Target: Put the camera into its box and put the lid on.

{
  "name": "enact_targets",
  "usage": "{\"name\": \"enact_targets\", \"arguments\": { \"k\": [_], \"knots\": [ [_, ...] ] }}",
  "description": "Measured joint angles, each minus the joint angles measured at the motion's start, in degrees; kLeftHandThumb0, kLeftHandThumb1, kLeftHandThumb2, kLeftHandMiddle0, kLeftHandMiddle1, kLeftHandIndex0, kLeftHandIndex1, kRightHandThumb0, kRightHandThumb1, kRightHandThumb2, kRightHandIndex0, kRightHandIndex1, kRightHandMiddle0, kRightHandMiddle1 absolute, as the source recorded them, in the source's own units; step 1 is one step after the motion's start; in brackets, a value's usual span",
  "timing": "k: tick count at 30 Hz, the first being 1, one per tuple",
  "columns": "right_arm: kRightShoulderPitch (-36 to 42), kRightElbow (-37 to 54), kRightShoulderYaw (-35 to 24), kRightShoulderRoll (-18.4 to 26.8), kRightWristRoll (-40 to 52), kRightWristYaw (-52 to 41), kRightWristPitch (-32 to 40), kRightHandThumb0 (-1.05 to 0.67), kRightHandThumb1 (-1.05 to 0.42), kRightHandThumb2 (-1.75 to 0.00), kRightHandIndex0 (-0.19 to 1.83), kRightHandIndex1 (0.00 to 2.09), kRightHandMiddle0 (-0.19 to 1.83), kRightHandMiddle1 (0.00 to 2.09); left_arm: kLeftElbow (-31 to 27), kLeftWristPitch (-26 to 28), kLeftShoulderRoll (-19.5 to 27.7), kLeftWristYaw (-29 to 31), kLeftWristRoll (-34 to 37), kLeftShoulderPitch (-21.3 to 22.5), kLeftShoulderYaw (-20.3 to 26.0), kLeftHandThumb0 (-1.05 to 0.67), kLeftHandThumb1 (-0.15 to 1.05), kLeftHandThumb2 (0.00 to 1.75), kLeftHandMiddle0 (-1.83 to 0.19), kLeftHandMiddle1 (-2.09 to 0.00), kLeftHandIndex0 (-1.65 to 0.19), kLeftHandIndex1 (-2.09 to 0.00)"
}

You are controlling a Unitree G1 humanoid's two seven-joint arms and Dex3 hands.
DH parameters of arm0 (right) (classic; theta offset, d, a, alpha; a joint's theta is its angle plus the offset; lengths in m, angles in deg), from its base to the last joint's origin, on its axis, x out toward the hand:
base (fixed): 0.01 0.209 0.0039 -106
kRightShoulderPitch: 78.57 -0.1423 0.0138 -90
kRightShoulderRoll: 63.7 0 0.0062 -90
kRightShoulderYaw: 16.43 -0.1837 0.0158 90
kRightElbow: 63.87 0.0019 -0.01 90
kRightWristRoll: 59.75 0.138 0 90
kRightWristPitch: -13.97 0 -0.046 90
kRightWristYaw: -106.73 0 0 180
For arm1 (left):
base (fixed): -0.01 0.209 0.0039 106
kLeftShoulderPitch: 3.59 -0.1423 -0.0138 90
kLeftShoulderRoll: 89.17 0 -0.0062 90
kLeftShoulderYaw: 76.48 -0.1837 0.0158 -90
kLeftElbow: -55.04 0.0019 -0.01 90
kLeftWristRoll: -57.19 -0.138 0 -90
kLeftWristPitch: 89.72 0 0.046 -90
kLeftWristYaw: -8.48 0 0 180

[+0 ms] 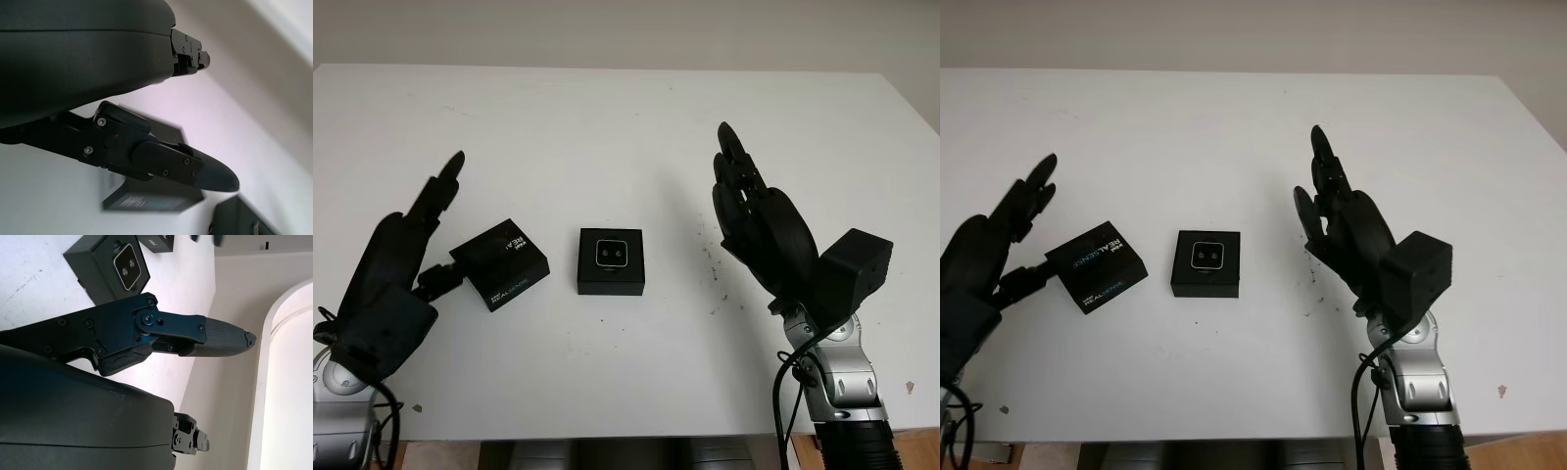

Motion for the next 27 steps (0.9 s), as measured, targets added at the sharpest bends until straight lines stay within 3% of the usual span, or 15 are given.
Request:
{"name": "enact_targets", "arguments": {
  "k": [5,10,17,27],
  "knots": [
    [-0.1,0.5,-0.5,0.0,0.7,0.5,1.0,-0.75,-1.05,-0.55,-0.18,0.01,-0.18,0.03,0.5,-1.4,1.0,3.7,1.9,-3.7,-0.2,-1.01,0.95,0.04,0.19,0.0,0.19,0.0],
    [-0.3,0.5,-0.5,0.0,0.4,0.8,1.0,-0.76,-1.05,-0.55,-0.19,0.02,-0.19,0.03,3.3,-5.2,1.0,2.3,0.0,-5.4,-1.2,-1.01,0.94,0.04,0.19,0.0,0.19,0.0],
    [-0.5,0.5,-0.7,0.2,0.3,0.2,-0.2,-0.73,-1.05,-0.56,-0.17,0.03,-0.16,0.04,11.4,-12.0,-2.2,-8.0,-4.9,-4.2,-2.8,-0.94,0.91,0.04,0.19,0.0,0.19,0.0],
    [-0.4,0.5,-1.7,0.6,0.1,-0.1,-0.3,-0.71,-1.05,-0.56,-0.15,0.05,-0.14,0.05,19.6,-14.7,-3.9,-18.0,-9.9,1.5,-5.1,-0.83,0.93,0.06,0.19,0.0,0.19,-0.01]
  ]
}}
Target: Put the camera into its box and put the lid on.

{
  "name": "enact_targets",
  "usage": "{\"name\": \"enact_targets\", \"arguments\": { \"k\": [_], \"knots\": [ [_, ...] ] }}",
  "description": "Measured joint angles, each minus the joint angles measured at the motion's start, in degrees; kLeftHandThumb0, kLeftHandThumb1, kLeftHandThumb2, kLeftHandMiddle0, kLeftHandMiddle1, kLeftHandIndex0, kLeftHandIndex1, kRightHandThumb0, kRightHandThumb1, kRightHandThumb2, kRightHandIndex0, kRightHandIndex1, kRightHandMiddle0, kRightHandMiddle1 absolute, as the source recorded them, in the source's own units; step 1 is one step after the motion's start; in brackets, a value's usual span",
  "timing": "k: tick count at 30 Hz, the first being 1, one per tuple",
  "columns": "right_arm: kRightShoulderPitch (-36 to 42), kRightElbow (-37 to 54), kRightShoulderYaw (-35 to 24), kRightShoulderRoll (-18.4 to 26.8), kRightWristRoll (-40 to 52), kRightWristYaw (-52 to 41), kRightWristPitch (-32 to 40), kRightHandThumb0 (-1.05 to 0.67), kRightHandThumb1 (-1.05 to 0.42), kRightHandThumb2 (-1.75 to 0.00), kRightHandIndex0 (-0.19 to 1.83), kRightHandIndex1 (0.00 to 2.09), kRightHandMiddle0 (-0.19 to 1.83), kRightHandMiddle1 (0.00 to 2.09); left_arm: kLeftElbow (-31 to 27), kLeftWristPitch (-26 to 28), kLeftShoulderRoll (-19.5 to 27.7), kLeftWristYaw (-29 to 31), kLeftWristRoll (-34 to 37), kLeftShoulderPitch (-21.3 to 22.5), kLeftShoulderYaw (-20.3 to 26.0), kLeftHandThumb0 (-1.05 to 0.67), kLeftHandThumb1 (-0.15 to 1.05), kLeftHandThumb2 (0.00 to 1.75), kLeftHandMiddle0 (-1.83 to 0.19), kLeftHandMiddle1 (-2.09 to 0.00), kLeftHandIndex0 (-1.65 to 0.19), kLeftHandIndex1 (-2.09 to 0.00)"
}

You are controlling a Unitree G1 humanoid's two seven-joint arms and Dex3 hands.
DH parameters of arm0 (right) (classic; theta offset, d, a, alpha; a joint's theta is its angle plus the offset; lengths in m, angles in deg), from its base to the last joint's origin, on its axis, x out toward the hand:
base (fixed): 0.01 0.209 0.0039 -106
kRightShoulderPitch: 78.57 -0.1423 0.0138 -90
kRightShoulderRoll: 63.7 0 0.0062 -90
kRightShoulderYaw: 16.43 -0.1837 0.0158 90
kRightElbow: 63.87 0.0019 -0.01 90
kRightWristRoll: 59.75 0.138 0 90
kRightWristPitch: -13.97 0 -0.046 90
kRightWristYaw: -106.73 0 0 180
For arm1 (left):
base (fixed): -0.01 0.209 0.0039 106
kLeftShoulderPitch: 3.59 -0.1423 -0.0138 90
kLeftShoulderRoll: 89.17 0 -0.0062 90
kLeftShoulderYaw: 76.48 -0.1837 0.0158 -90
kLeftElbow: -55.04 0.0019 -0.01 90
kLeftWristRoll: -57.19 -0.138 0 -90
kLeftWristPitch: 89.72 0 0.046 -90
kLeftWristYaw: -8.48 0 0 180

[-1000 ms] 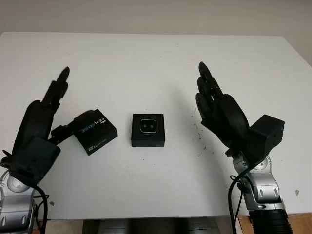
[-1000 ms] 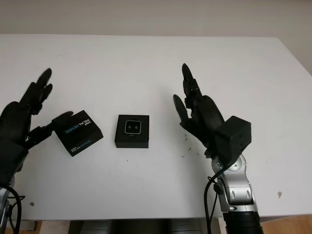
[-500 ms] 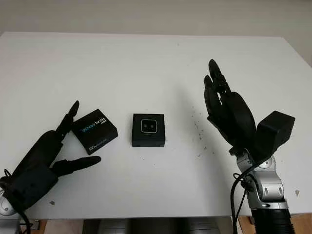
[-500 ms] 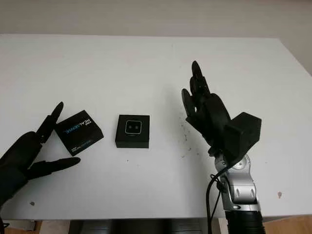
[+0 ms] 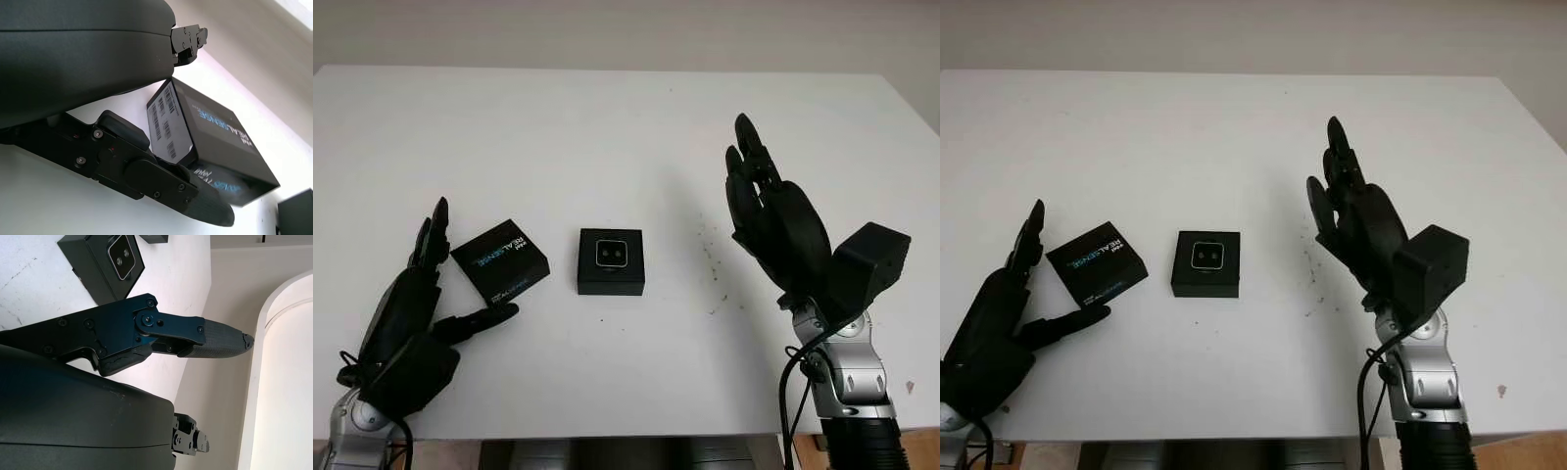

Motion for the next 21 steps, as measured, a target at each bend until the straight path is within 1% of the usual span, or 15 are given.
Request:
{"name": "enact_targets", "arguments": {
  "k": [5,8,13,16,21],
  "knots": [
    [0.4,0.0,-0.2,0.0,0.6,-0.5,0.0,-0.68,-1.05,-0.58,-0.14,0.05,-0.14,0.05,1.9,0.3,0.9,-2.9,-4.5,1.4,-1.9,-0.84,0.95,0.06,0.19,0.0,0.19,0.0],
    [0.7,0.2,-0.3,0.0,0.7,-0.6,0.0,-0.68,-1.05,-0.6,-0.15,0.05,-0.14,0.05,2.1,1.0,1.8,-3.3,-6.6,1.6,-3.0,-0.83,0.94,0.05,0.19,0.0,0.19,0.0],
    [0.9,0.4,-0.3,-0.1,0.7,-0.3,0.0,-0.68,-1.05,-0.58,-0.13,0.06,-0.12,0.06,3.1,0.7,3.1,-2.6,-6.4,2.4,-3.8,-0.83,0.94,0.05,0.19,0.0,0.19,0.0],
    [0.9,0.7,-0.3,-0.1,0.9,-0.6,0.0,-0.68,-1.05,-0.58,-0.14,0.05,-0.13,0.06,3.2,0.5,4.3,-1.8,-6.8,2.6,-4.4,-0.8,0.91,0.04,0.19,0.0,0.19,0.0],
    [0.9,0.7,-0.4,0.0,0.9,-0.9,0.0,-0.69,-1.05,-0.58,-0.14,0.05,-0.13,0.05,4.0,-2.4,6.0,-0.9,-6.6,2.9,-5.3,-0.76,0.9,0.05,0.19,0.0,0.16,-0.04]
  ]
}}
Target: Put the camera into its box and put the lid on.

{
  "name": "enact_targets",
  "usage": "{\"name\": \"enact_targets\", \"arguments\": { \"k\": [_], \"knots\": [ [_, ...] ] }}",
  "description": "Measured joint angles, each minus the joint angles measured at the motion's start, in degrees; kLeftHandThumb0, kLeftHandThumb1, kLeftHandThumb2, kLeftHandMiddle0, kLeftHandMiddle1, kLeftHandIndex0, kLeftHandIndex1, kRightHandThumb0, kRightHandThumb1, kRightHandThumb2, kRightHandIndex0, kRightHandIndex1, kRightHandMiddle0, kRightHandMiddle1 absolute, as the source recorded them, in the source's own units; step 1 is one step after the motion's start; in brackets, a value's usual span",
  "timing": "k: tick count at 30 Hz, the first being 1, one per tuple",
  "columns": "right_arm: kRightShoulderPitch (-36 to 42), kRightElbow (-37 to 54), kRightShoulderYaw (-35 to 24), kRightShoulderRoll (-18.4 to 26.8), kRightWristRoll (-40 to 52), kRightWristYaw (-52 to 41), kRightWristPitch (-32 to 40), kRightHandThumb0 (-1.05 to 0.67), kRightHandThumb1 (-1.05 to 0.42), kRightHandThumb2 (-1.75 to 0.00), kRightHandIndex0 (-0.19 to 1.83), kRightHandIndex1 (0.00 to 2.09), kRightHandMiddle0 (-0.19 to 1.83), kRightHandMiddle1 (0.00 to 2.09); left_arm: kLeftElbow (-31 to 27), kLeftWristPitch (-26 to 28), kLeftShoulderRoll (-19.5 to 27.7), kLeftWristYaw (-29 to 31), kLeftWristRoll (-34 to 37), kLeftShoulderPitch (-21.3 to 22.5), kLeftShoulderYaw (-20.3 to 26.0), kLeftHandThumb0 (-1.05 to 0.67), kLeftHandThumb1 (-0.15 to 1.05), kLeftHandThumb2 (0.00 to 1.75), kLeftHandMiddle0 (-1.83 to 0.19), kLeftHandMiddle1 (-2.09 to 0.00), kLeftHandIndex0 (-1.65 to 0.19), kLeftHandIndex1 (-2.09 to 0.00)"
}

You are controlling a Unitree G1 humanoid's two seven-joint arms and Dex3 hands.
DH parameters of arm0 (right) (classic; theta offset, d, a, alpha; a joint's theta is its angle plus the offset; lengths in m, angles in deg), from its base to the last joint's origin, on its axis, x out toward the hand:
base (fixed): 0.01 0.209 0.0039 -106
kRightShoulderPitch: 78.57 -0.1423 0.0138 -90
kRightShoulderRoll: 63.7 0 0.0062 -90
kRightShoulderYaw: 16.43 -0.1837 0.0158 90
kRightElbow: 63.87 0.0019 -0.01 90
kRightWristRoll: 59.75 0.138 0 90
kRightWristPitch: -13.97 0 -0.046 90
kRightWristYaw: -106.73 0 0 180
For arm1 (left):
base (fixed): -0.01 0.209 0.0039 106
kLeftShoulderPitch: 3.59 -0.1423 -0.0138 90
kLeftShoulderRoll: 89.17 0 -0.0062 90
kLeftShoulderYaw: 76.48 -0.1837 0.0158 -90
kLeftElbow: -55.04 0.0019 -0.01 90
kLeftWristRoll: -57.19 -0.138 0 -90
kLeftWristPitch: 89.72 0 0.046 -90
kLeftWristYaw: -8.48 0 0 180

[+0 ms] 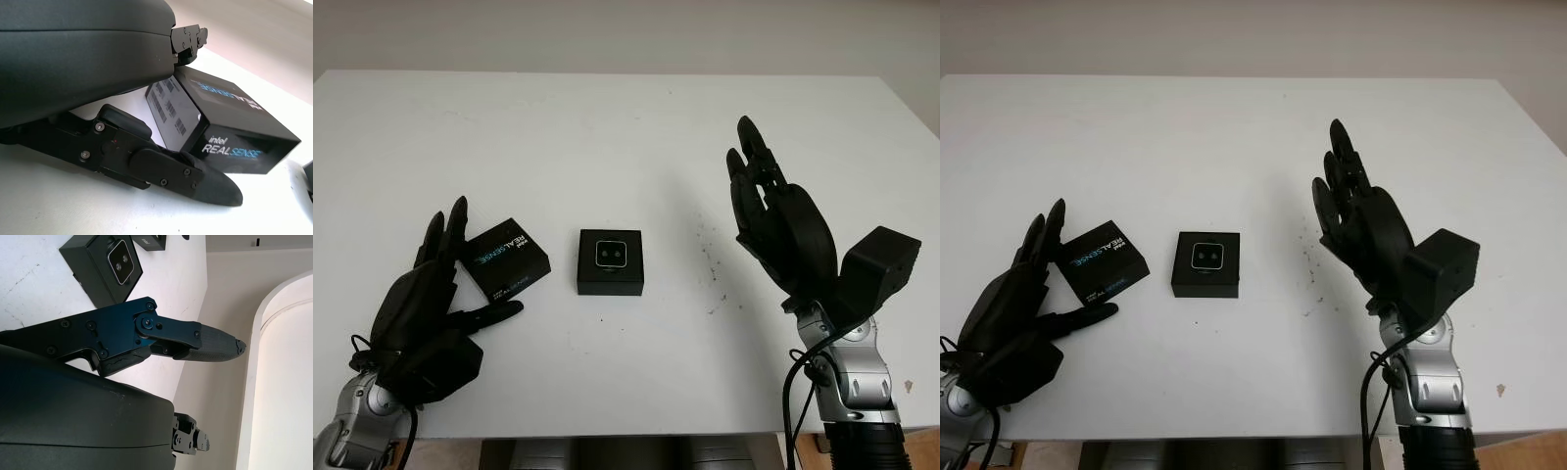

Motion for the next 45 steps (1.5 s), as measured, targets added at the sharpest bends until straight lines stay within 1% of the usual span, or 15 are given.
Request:
{"name": "enact_targets", "arguments": {
  "k": [3,10,14,18,22,23,24,26,32,33,34,35,38,42,45],
  "knots": [
    [0.0,0.2,0.0,0.0,-0.1,0.2,0.5,-0.69,-1.05,-0.59,-0.14,0.05,-0.13,0.05,0.5,-2.6,0.5,0.6,1.3,0.0,-0.2,-0.7,0.87,0.04,0.17,-0.02,0.11,-0.06],
    [0.2,0.6,0.0,0.0,-0.3,1.2,1.5,-0.72,-1.05,-0.54,-0.13,0.06,-0.12,0.06,1.4,-8.0,0.5,1.9,4.9,0.4,-0.3,-0.59,0.85,0.05,-0.01,-0.09,-0.04,-0.09],
    [0.5,0.6,0.0,0.0,-0.6,1.2,1.9,-0.72,-1.05,-0.55,-0.13,0.06,-0.12,0.06,2.8,-10.8,-0.3,2.0,6.2,1.1,-0.6,-0.52,0.85,0.05,-0.19,-0.13,-0.14,-0.11],
    [0.7,0.8,-0.1,0.1,-0.4,1.1,2.5,-0.72,-1.05,-0.53,-0.14,0.05,-0.12,0.06,4.4,-12.3,-1.3,0.6,5.9,2.2,-1.1,-0.48,0.87,0.06,-0.38,-0.2,-0.25,-0.15],
    [0.9,1.3,-0.3,0.1,-0.2,1.1,3.2,-0.72,-1.05,-0.5,-0.13,0.06,-0.11,0.06,6.4,-14.6,-2.0,-1.8,4.7,3.2,-1.3,-0.44,0.89,0.06,-0.43,-0.25,-0.33,-0.18],
    [1.0,1.4,-0.4,0.1,-0.2,1.3,3.5,-0.73,-1.05,-0.49,-0.13,0.06,-0.11,0.06,6.8,-15.2,-2.0,-2.4,4.7,3.4,-1.3,-0.43,0.89,0.06,-0.4,-0.33,-0.34,-0.2],
    [1.1,1.6,-0.5,0.1,-0.2,1.4,3.6,-0.73,-1.05,-0.48,-0.12,0.06,-0.1,0.06,7.0,-15.6,-2.2,-2.9,4.6,3.6,-1.3,-0.43,0.9,0.06,-0.32,-0.52,-0.35,-0.22],
    [1.2,2.0,-0.6,0.1,-0.2,1.5,3.8,-0.73,-1.05,-0.48,-0.13,0.06,-0.11,0.06,7.6,-15.8,-2.4,-3.9,3.7,4.1,-1.4,-0.43,0.91,0.06,-0.24,-0.7,-0.35,-0.25],
    [1.3,2.5,-0.6,0.1,-0.3,1.5,3.8,-0.73,-1.05,-0.47,-0.12,0.06,-0.09,0.06,7.9,-14.6,-3.7,-7.0,2.8,4.8,-1.3,-0.42,0.96,0.06,-0.2,-0.97,-0.36,-0.34],
    [1.3,2.5,-0.6,0.1,-0.3,1.5,3.8,-0.74,-1.05,-0.47,-0.11,0.06,-0.09,0.06,7.9,-14.4,-3.9,-7.9,2.5,4.9,-1.3,-0.38,0.97,0.06,-0.18,-1.07,-0.35,-0.44],
    [1.4,2.5,-0.6,0.1,-0.3,1.5,3.8,-0.74,-1.05,-0.46,-0.12,0.06,-0.09,0.06,7.9,-14.4,-4.2,-8.9,2.0,5.0,-1.3,-0.36,0.98,0.06,-0.16,-1.23,-0.29,-0.66],
    [1.4,2.5,-0.6,0.1,-0.3,1.6,3.8,-0.74,-1.05,-0.46,-0.11,0.06,-0.09,0.06,7.9,-14.4,-4.4,-9.9,1.5,5.1,-1.3,-0.3,1.02,0.06,-0.14,-1.49,-0.19,-1.1],
    [1.4,2.5,-0.6,0.1,-0.4,1.8,3.8,-0.74,-1.05,-0.46,-0.11,0.06,-0.09,0.06,8.1,-14.7,-5.1,-11.8,1.1,5.6,-1.3,-0.26,1.04,0.1,-0.13,-1.81,-0.12,-1.56],
    [1.4,2.5,-0.7,0.1,-0.4,2.1,3.8,-0.75,-1.05,-0.45,-0.11,0.06,-0.08,0.06,8.2,-14.6,-5.1,-12.2,0.8,5.7,-1.4,-0.26,1.05,0.13,-0.11,-1.97,-0.1,-1.73],
    [1.4,2.5,-0.6,0.1,-0.7,2.5,3.8,-0.75,-1.05,-0.45,-0.1,0.07,-0.08,0.07,8.0,-14.1,-5.0,-11.6,1.4,5.8,-1.4,-0.26,1.05,0.11,-0.11,-1.93,-0.09,-1.74]
  ]
}}
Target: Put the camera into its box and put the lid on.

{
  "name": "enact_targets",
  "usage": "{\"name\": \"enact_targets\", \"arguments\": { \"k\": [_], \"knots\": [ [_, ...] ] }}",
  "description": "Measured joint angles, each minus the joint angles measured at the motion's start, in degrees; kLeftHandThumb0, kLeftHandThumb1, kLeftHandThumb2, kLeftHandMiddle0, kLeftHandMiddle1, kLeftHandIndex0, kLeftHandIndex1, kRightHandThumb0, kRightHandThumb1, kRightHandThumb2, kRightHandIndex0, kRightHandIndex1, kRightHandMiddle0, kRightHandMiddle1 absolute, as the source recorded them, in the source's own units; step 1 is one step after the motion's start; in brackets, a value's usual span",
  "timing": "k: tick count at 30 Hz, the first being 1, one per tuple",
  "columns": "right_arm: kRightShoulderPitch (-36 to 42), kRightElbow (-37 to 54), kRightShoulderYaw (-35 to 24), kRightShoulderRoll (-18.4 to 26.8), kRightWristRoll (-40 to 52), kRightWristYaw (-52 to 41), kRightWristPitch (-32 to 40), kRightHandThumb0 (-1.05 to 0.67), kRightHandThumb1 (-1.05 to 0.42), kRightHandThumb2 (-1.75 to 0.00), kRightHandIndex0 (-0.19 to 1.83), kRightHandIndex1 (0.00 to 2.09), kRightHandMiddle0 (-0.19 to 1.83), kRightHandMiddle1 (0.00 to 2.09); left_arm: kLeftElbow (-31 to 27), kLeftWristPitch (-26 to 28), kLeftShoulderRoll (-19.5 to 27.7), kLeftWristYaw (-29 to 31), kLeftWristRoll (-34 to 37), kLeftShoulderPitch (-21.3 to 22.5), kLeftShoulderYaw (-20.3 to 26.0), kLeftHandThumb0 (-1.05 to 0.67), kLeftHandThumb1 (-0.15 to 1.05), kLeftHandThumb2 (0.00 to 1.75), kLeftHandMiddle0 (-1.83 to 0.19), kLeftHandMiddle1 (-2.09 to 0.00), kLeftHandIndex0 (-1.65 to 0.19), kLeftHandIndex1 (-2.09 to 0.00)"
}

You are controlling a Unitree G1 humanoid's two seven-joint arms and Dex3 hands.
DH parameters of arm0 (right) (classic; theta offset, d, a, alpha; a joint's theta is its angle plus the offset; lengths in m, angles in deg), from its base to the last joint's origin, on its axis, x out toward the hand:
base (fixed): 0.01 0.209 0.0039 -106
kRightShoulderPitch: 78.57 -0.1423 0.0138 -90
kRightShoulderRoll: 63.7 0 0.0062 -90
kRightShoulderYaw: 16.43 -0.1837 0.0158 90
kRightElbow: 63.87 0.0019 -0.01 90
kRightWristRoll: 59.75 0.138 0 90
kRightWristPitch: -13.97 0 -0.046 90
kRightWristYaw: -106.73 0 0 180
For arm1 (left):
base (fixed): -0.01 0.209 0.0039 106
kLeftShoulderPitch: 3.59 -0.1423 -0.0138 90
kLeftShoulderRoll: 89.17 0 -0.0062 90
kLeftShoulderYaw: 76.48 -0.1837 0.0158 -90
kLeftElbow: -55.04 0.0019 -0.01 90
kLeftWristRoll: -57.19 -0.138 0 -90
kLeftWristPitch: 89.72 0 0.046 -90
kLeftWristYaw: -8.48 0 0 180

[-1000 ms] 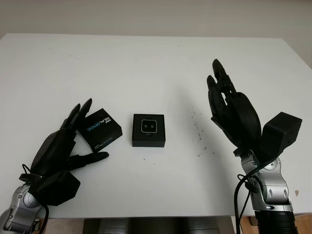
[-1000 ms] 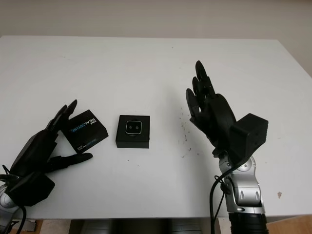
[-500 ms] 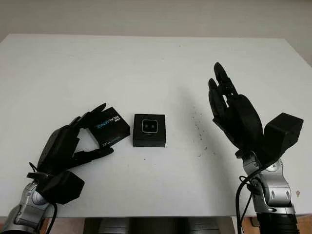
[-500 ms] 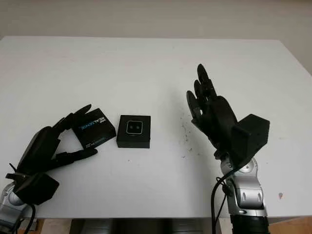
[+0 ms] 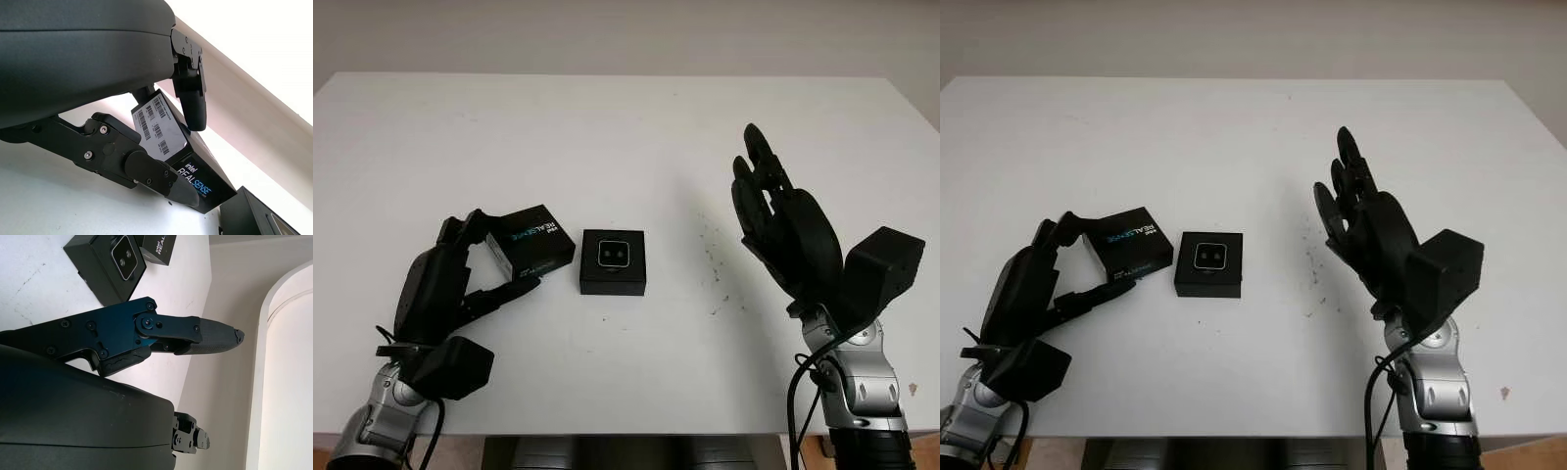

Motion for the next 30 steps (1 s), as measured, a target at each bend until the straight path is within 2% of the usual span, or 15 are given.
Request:
{"name": "enact_targets", "arguments": {
  "k": [12,17,22,26,30],
  "knots": [
    [0.0,-0.3,0.6,-0.6,-2.3,2.4,-0.3,-0.77,-1.05,-0.43,-0.05,0.08,-0.03,0.07,-2.8,2.3,0.2,5.3,4.3,0.0,0.8,-0.29,1.05,0.07,-0.2,-1.78,-0.17,-1.63],
    [0.0,-0.4,0.9,-1.0,-2.7,2.8,-0.3,-0.78,-1.05,-0.43,-0.05,0.07,-0.03,0.07,-5.7,2.8,-0.4,7.6,11.7,1.5,3.5,-0.29,1.04,0.06,-0.27,-1.83,-0.18,-1.63],
    [0.0,-0.4,0.9,-1.0,-2.5,2.1,-0.3,-0.77,-1.05,-0.45,-0.07,0.06,-0.05,0.05,-10.9,5.9,-1.3,11.5,21.0,3.6,6.6,-0.3,1.04,0.07,-0.32,-1.77,-0.2,-1.57],
    [0.0,-1.3,0.7,-1.0,-1.6,0.9,-0.5,-0.76,-1.05,-0.45,-0.09,0.05,-0.07,0.05,-19.0,11.6,-2.1,15.6,29.4,5.2,9.2,-0.32,1.05,0.18,-0.3,-1.74,-0.18,-1.58],
    [0.0,-1.9,0.7,-1.0,-1.5,0.6,-0.9,-0.75,-1.05,-0.45,-0.08,0.05,-0.06,0.05,-23.2,14.1,-2.1,19.0,32.6,7.4,10.9,-0.34,1.05,0.21,-0.34,-1.74,-0.2,-1.63]
  ]
}}
